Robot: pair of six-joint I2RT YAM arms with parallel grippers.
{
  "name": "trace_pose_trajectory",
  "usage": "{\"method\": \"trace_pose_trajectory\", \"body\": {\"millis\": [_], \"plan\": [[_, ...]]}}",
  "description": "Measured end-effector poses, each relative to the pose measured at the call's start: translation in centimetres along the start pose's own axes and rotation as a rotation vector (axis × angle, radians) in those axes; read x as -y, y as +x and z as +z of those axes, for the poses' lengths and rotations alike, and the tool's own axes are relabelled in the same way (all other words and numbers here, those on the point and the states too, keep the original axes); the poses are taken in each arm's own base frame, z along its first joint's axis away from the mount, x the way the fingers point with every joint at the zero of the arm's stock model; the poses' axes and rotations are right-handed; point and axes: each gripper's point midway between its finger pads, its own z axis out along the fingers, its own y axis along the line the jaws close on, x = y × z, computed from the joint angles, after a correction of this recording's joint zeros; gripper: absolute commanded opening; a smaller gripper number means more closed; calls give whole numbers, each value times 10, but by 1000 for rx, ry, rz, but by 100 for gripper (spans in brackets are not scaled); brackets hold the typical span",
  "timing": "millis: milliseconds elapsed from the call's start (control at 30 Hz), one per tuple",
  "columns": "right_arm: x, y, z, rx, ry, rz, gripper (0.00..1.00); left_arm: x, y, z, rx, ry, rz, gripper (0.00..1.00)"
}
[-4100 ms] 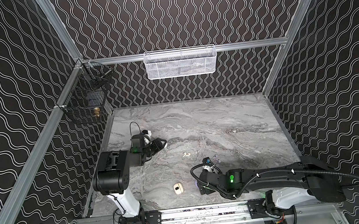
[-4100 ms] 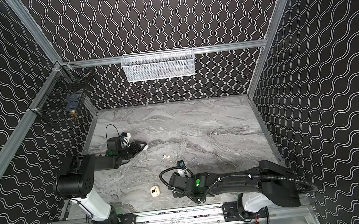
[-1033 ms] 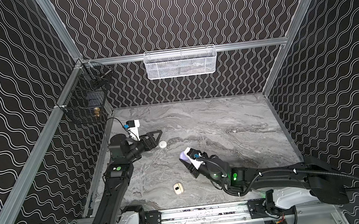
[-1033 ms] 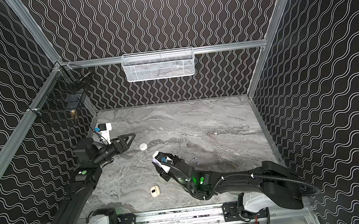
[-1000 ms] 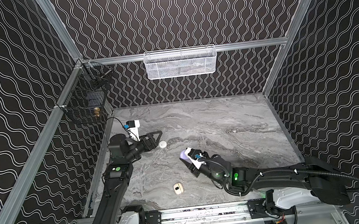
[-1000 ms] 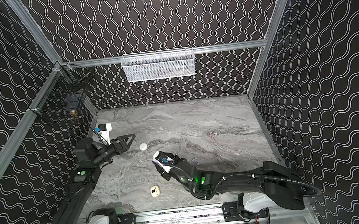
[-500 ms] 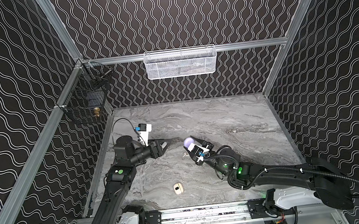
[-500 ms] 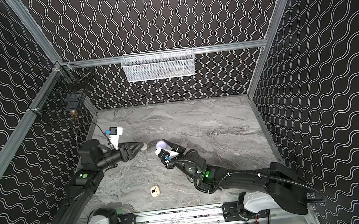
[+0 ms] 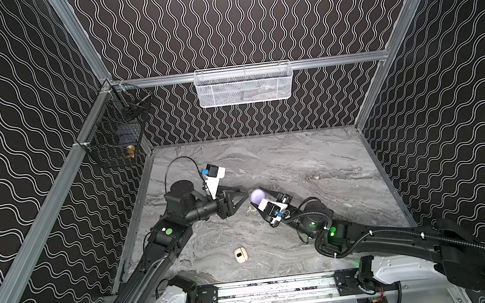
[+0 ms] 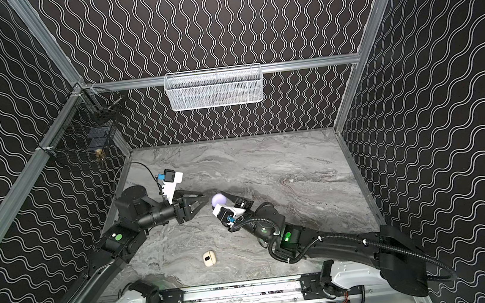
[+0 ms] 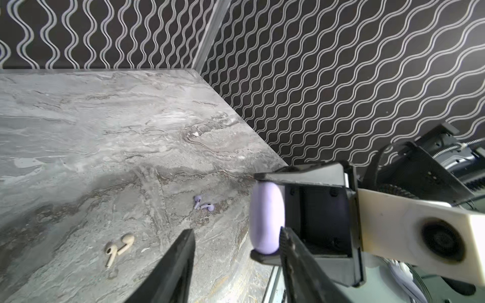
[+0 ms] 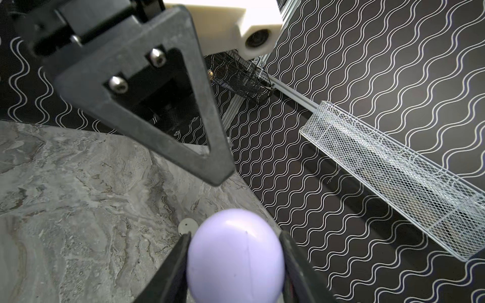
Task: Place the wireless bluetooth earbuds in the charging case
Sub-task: 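Lift the lavender case with the right gripper toward the left gripper, then close the left gripper on the lavender case held by the right gripper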
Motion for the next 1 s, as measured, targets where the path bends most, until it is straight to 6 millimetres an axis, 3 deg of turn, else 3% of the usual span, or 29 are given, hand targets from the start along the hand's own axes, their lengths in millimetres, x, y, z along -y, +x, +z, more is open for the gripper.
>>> {"method": "trace_pose_trajectory", "body": {"millis": [500,1000], "plan": [[-16,-21,-3,37,-71,1,17,20,17,2,-54,51,25,51],[-20,-16,6,13,-63,-18,12,25,30,5,-85,59,24,42]]}}
